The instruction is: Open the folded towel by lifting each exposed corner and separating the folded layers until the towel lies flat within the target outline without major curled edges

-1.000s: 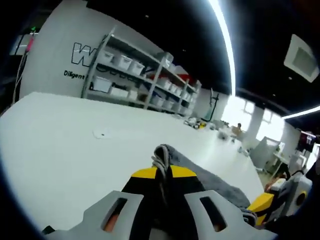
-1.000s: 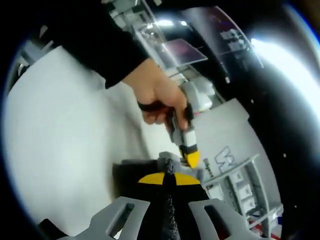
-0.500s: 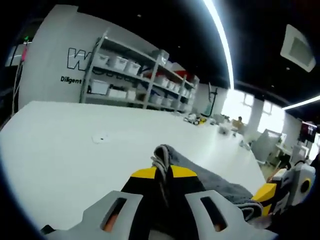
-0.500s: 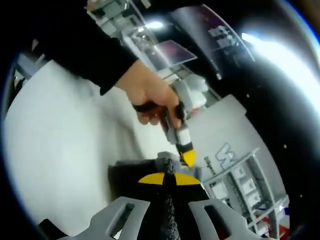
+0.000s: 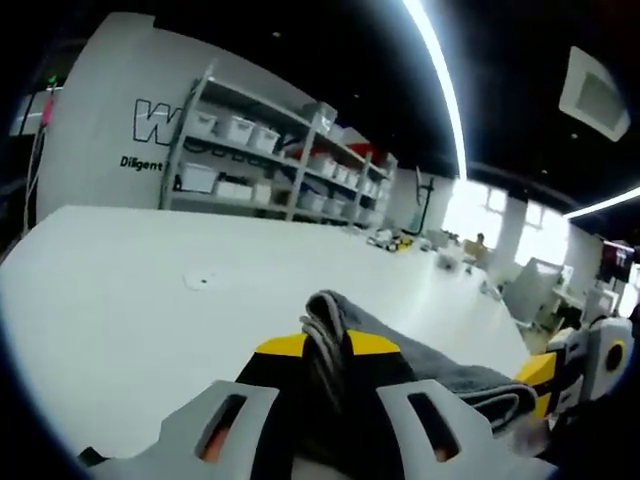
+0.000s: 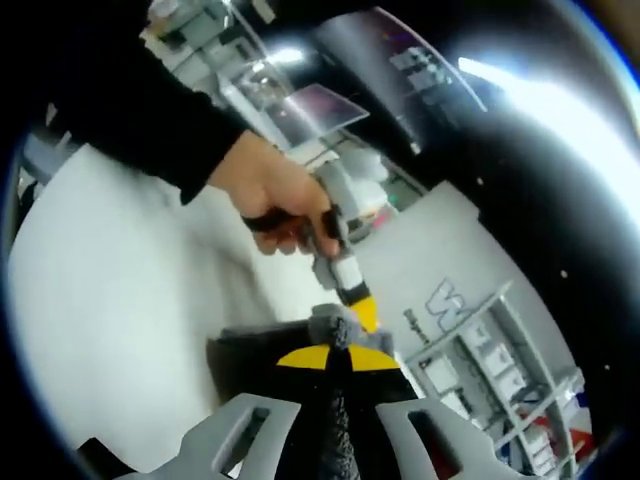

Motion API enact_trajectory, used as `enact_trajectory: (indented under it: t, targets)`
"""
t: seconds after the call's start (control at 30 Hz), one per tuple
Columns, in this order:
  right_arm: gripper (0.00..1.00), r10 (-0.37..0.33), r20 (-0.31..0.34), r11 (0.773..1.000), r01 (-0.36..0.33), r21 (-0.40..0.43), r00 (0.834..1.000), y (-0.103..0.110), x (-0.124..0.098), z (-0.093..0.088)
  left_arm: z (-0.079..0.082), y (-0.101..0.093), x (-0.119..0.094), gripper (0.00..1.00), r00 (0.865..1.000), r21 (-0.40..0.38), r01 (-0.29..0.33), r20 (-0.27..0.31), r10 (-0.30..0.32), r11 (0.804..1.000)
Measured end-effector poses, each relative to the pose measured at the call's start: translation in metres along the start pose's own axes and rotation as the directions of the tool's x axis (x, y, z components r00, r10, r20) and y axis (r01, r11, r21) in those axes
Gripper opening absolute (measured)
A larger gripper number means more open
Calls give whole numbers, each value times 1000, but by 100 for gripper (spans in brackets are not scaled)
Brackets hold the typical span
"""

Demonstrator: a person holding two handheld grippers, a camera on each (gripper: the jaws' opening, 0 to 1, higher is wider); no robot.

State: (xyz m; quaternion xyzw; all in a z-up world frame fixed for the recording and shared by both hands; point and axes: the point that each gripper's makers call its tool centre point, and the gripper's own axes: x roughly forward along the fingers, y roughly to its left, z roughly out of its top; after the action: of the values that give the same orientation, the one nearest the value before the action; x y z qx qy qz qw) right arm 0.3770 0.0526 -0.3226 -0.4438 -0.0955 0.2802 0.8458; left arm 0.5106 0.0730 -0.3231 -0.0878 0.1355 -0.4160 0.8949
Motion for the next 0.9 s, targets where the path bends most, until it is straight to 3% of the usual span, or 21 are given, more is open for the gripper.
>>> enact_trajectory:
  t: [0.33, 0.63, 0.73, 0.9]
  targets:
    - [0, -1, -6, 1000, 1, 18, 1000, 1, 0, -2, 4, 7, -14, 21, 1000, -49, -5, 16, 6, 999]
    - [0, -11, -11, 999, 11, 33, 1000, -1, 1, -2, -30, 13, -17, 24, 995, -117, 25, -97, -36, 993]
    - [0, -27, -14, 999, 27, 43, 1000, -5, 0, -2, -25, 10, -21, 24, 997, -197, 52, -53, -64, 979]
    - [0, -42, -18, 997, 43, 59, 999, -10, 0, -3, -29, 3, -28, 24, 990, -275, 108, -55, -128, 955]
